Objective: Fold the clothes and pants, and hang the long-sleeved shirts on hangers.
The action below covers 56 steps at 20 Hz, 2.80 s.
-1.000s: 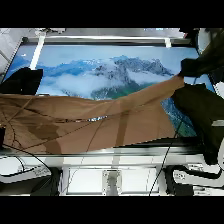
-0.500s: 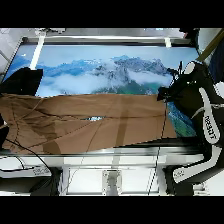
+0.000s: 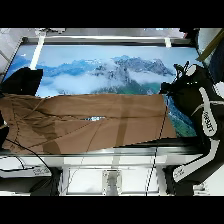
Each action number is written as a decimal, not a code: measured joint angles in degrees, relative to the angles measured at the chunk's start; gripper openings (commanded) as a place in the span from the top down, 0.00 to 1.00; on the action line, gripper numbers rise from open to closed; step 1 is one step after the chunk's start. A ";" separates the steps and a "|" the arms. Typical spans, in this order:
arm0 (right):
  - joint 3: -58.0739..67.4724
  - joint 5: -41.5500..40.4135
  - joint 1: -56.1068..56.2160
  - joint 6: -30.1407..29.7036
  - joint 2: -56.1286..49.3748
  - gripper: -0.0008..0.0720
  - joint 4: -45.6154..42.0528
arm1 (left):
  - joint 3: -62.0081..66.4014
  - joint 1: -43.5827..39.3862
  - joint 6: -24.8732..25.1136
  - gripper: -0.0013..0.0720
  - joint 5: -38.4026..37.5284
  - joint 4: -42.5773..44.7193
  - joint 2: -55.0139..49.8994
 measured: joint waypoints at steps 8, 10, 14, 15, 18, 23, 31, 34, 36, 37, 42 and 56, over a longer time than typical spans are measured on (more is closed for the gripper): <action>1.18 0.66 -0.68 -8.61 -4.09 0.98 8.70 | 0.00 -0.02 -0.22 0.94 -1.40 -0.04 0.00; 3.04 4.17 -0.70 -9.70 -3.37 0.98 8.79 | 0.00 -0.04 -0.22 0.94 -2.32 -0.07 0.02; 9.16 12.76 -0.76 -10.62 -0.39 0.98 7.08 | 0.04 0.17 -0.26 0.94 -3.50 -0.04 1.01; 10.95 14.97 -0.76 -10.71 0.55 0.98 6.80 | 0.11 0.48 -0.26 0.94 -3.50 -0.04 1.57; 17.07 20.33 -1.22 -10.82 3.80 0.98 5.99 | 0.17 2.56 -0.24 0.94 -1.99 -0.07 3.67; 22.88 21.55 -2.69 -6.08 6.93 0.98 5.31 | 0.17 5.92 -1.09 0.94 1.90 -0.66 5.20; 24.26 18.08 -2.56 0.68 4.48 0.98 5.95 | 0.11 7.61 -1.88 0.94 5.05 -3.61 3.80; 24.26 15.63 -2.60 2.51 2.16 0.98 5.97 | 0.11 7.69 -1.95 0.94 6.58 -3.87 3.19; 24.26 13.60 -2.56 4.00 -0.42 0.98 6.03 | 0.11 7.04 -1.95 0.94 7.43 -3.98 2.10; 24.28 12.22 -2.51 4.68 -1.97 0.98 6.27 | 0.11 6.45 -1.97 0.94 7.63 -3.98 1.25; 24.35 1.53 -1.62 8.46 -9.62 0.98 8.52 | 0.11 3.45 -2.78 0.94 11.89 -4.11 -3.23; 27.02 1.16 -1.88 8.46 -10.97 0.28 9.03 | -0.26 2.32 -8.48 0.05 13.62 4.39 -1.75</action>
